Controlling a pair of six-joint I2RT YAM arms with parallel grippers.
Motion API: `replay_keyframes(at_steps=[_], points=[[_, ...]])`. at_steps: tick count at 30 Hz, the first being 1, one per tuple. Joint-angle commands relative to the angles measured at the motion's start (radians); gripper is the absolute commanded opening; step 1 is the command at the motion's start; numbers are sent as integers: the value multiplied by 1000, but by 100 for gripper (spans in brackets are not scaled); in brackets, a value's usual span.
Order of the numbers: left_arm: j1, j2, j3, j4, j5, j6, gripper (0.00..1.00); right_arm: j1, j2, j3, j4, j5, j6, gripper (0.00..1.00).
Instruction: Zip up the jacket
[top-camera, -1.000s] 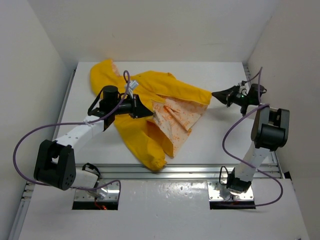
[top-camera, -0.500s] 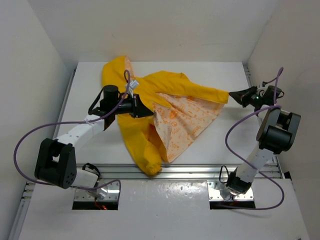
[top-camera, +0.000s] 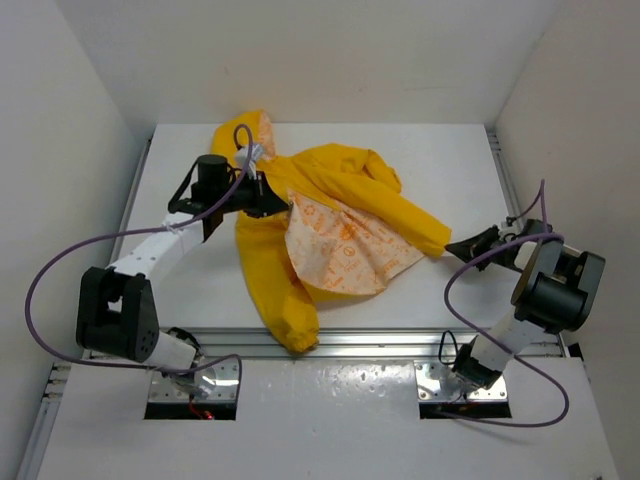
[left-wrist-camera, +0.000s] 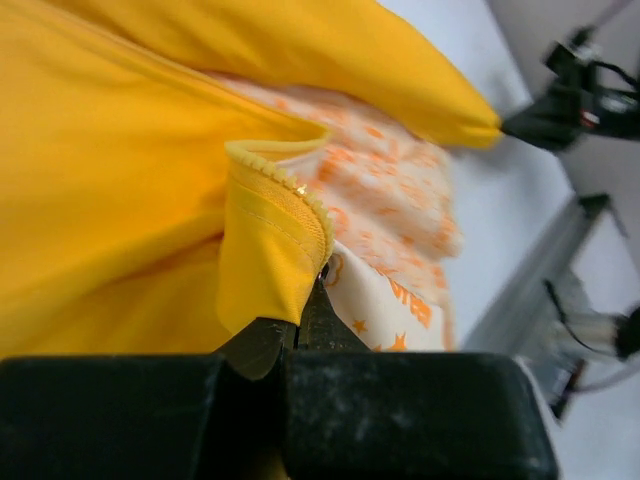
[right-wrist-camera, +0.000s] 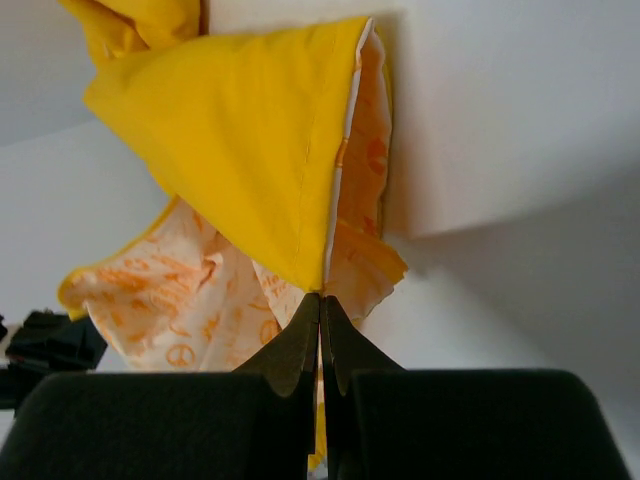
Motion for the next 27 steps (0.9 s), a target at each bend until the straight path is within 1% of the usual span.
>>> replay_keyframes(at_steps=[1,3,4,6,7,8,9,10,13,17,19,21,23,24,25,26,27], points=[[30,40,75,-53,-186,114,0,3,-59,-1,-121,-52,-94,0],[39,71,98,-71,-216,145,0,27,-80,-4,-182,-94,-142,0],[39,107,126,-82,-193,155,0,38,-91,-7,-230,-107,-186,0],[39,133,126,-107,-152,139,0,89,-149,-27,-244,-143,-220,0],[25,134,80,-107,-80,139,0,100,-162,-32,-237,-144,-211,0],[-13,134,50,-107,-79,129,0,119,-188,-36,-183,-154,-202,0],[-38,106,11,-107,-79,129,0,133,-194,-26,-155,-157,-146,0],[-83,92,-60,-93,-69,119,0,144,-179,-8,-104,-168,-125,0],[-136,71,-144,-93,-35,87,0,152,-154,55,-56,-168,-69,0],[-171,84,-191,-119,-10,62,0,170,-88,140,-78,-162,-45,0],[-185,104,-202,-143,-30,62,0,199,-58,157,-74,-133,-32,0],[-173,147,-202,-153,-95,50,0,227,-44,163,-81,-113,-39,0],[-148,192,-158,-186,-163,50,0,261,-22,160,-92,-92,-67,0],[-121,247,-137,-186,-179,63,0,267,-19,160,-104,-92,-76,0],[-111,274,-107,-224,-211,86,0,282,-6,164,-117,-84,-90,0],[-111,301,-51,-234,-274,95,0,284,-2,164,-124,-82,-93,0],[-93,325,-26,-234,-300,96,0,284,-2,163,-126,-79,-99,0]])
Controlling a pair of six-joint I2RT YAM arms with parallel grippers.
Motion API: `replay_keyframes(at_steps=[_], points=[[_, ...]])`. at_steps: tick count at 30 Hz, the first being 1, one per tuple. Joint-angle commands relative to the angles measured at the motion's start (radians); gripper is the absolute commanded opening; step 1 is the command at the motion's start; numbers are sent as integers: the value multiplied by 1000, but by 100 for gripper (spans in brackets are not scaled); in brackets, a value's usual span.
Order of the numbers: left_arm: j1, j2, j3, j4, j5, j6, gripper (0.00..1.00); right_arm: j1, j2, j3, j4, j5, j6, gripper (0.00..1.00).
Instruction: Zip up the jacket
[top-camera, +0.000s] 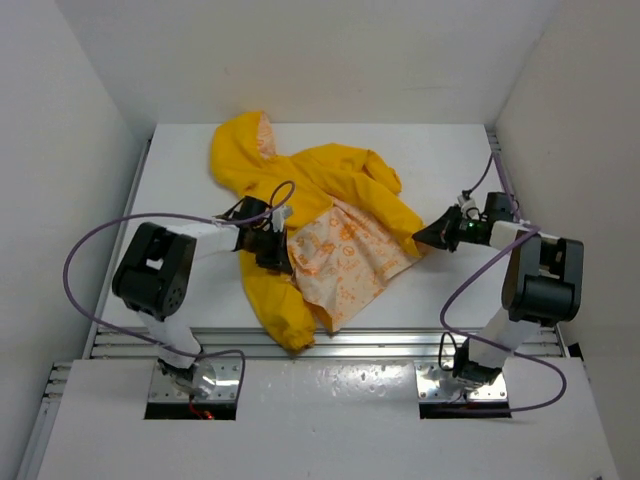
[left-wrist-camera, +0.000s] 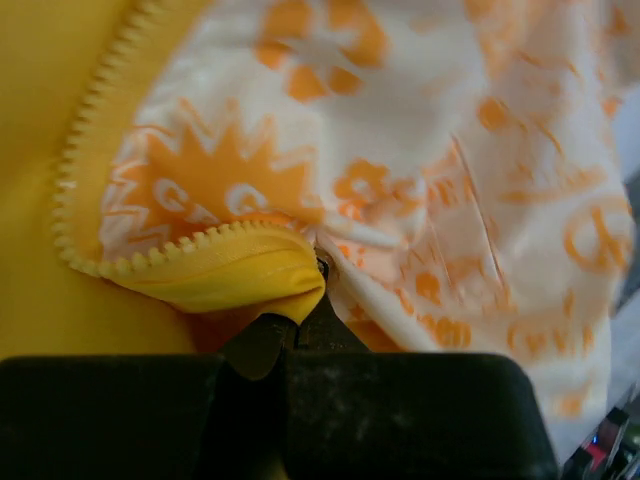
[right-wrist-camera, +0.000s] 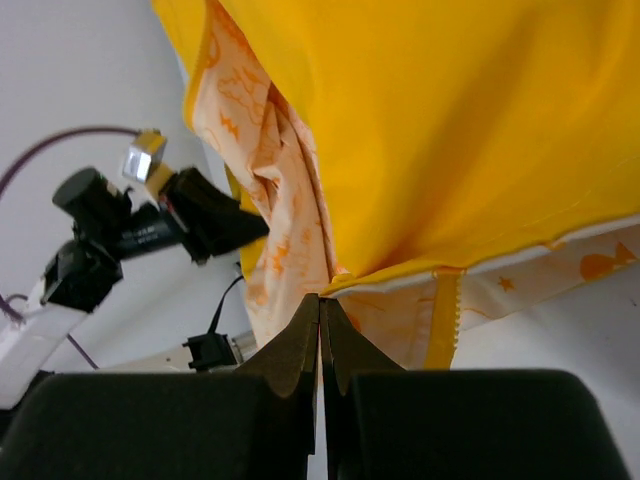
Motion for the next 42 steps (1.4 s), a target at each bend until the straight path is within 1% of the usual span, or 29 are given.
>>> replay_keyframes(at_steps=[1,5,7,10,12,15,16,18,19,20,21,22,23,24,25,26,27,29,31,32,34,35,36,37,38,39,40,41,42], points=[[71,106,124,-30,-180,28,0,12,9,29,-18,21,-34,0],[132,208,267,4,-268,28,0,8,5,58,-66,18,-57,0],[166,248,367,4,-316,28,0,8,-8,56,-84,1,-60,0],[210,314,506,27,-385,39,0,8,-20,26,-84,-34,-42,0],[230,358,606,48,-421,79,0,8,-43,-25,-56,-63,0,0],[258,386,680,48,-397,145,0,22,-77,-89,-20,-99,49,0],[258,386,680,48,-327,169,0,26,-83,-103,24,-116,61,0],[258,342,634,39,-268,243,0,29,-107,-163,77,-146,145,0],[243,281,550,39,-180,272,0,28,-121,-197,112,-157,168,0],[243,247,504,39,-135,304,0,28,-129,-212,152,-174,191,0],[232,207,452,39,-80,368,0,25,-141,-255,181,-188,302,0],[232,165,345,39,7,396,0,20,-147,-319,370,-215,363,0],[206,121,295,30,38,425,0,17,-155,-359,469,-219,514,0],[206,28,248,30,75,485,0,-7,-173,-419,564,-226,614,0],[191,-20,161,19,123,507,0,-17,-181,-421,547,-228,623,0],[166,-68,123,9,123,525,0,-32,-214,-427,540,-222,623,0],[152,-155,94,8,123,551,0,-78,-216,-413,537,-219,614,0],[111,-226,25,8,91,561,0,-127,-222,-395,592,-208,632,0],[89,-261,3,8,80,542,0,-164,-203,-354,629,-190,658,0],[74,-262,3,8,68,532,0,-178,-196,-341,701,-185,661,0],[62,-262,3,8,57,497,0,-191,-199,-315,712,-154,621,0],[46,-252,12,8,57,496,0,-192,-206,-306,638,-147,597,0],[46,-239,13,8,48,483,0,-192,-219,-275,581,-118,445,0],[33,-239,13,8,39,464,0,-192,-230,-225,406,-113,369,15],[32,-229,22,18,39,464,0,-190,-235,-199,311,-104,202,27],[23,-229,22,18,39,453,0,-188,-247,-168,20,-52,120,31],[23,-229,31,28,28,444,0,-190,-247,-99,-56,-36,-72,36],[23,-229,31,28,28,444,0,-192,-252,-85,-102,-31,-122,40],[14,-229,31,39,28,444,0,-199,-262,-59,-222,-18,-168,44]])
